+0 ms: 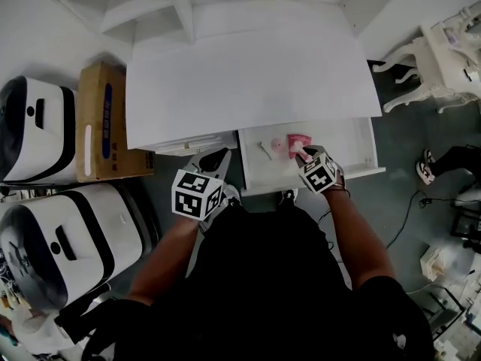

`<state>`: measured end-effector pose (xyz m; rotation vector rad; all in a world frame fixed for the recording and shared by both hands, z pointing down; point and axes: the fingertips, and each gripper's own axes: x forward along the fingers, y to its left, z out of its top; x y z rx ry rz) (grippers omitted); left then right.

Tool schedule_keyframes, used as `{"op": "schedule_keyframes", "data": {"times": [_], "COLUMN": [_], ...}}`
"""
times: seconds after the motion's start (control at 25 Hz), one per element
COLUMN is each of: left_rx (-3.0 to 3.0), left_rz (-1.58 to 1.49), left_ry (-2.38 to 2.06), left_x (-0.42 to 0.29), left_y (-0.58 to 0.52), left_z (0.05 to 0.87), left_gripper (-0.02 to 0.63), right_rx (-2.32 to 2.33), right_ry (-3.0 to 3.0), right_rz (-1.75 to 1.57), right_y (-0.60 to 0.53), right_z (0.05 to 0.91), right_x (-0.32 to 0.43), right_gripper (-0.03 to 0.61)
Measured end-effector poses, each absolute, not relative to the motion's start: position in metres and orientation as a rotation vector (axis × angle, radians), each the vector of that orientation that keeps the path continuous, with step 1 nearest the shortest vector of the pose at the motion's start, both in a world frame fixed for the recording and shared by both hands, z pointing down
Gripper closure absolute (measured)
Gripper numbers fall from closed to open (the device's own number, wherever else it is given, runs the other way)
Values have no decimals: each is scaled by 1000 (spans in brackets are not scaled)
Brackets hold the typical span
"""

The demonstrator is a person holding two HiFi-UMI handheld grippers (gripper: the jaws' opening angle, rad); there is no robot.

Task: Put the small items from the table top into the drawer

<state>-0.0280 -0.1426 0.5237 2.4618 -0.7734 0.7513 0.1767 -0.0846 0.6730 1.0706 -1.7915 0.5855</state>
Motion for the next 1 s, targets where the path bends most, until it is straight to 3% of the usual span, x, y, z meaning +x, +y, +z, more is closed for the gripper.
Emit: {"op": "schedule_keyframes", "data": {"times": [0.32,0.6,1.0], "left_rx": [2542,2600,2595], "left_rz": [723,704,635], "left_ry": [-669,-616,-680], "left_x": [-47,-52,-49], "left_y": [-150,-140,-98], "left_z": [506,492,476], "left_gripper": [603,603,603], "right_rx": [1525,1767,1740], "right_ry": [-2012,-2115,-2231], "right_rz": [903,862,755], "right_y": [-77,-66,-31], "right_z": [589,532,496], "right_x": [128,113,107], "right_gripper": [474,493,539]}}
